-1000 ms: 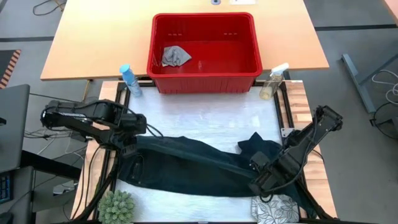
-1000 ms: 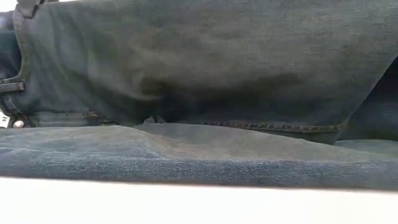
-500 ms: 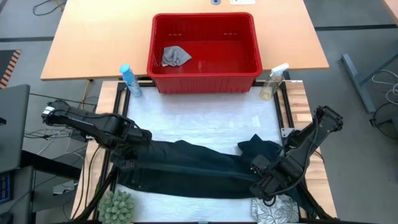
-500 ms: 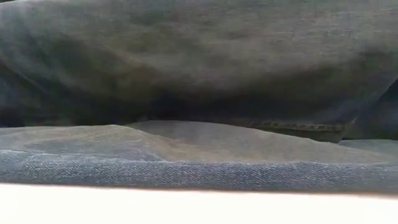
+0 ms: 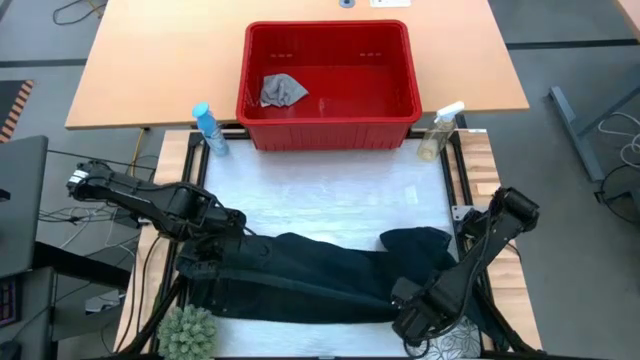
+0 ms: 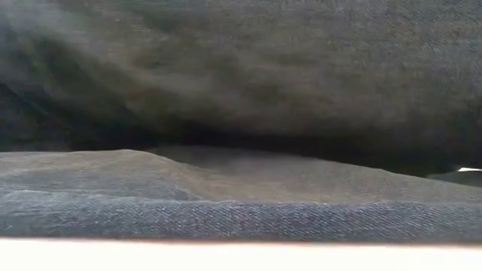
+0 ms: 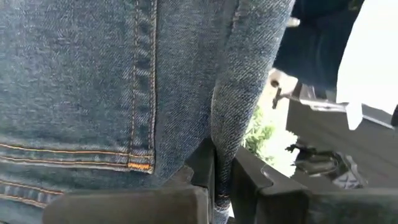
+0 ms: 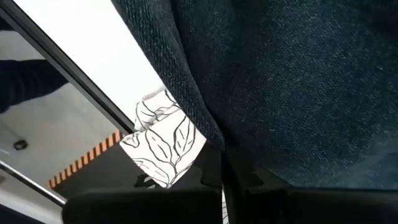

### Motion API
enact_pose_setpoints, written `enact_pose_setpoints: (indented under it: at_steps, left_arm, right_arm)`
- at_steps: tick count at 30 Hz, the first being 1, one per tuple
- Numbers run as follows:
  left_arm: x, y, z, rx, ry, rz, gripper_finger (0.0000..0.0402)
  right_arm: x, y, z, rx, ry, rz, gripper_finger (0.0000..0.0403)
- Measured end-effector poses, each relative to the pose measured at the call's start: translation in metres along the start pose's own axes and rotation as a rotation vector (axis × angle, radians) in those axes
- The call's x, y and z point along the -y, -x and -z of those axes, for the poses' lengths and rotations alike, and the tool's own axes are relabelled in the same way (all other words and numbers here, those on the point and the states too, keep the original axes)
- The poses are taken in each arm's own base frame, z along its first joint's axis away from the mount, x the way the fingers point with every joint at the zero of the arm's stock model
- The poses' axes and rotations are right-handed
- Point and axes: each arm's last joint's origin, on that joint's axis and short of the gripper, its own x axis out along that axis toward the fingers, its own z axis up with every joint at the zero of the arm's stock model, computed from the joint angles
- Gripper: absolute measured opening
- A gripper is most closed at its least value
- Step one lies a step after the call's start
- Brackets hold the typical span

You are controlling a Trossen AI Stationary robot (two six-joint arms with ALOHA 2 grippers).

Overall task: Fold laundry
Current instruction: Fold the dark blue pants

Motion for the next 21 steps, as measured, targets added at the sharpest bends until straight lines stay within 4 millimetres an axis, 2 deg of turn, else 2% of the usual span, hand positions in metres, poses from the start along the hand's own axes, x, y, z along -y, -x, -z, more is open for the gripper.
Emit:
enact_pose_setpoints:
  at_steps: [6, 16, 21]
  left_arm:
    - [0.003, -0.001, -0.004, 0.039, -0.119, 0.007, 0.0031]
    - [0.011, -0.004, -0.001, -0.057, -0.030, 0.140, 0.0167]
    - [0.006, -0.007, -0.007, -0.072, -0.065, 0.141, 0.0185]
  right_arm:
    - [-0.002, -0.004, -0.001, -0.003, 0.004, 0.016, 0.0018]
    - [0.000, -0.005, 0.001, -0.005, 0.007, 0.036, 0.0018]
    - [0.002, -0.005, 0.001, -0.006, 0.005, 0.058, 0.0018]
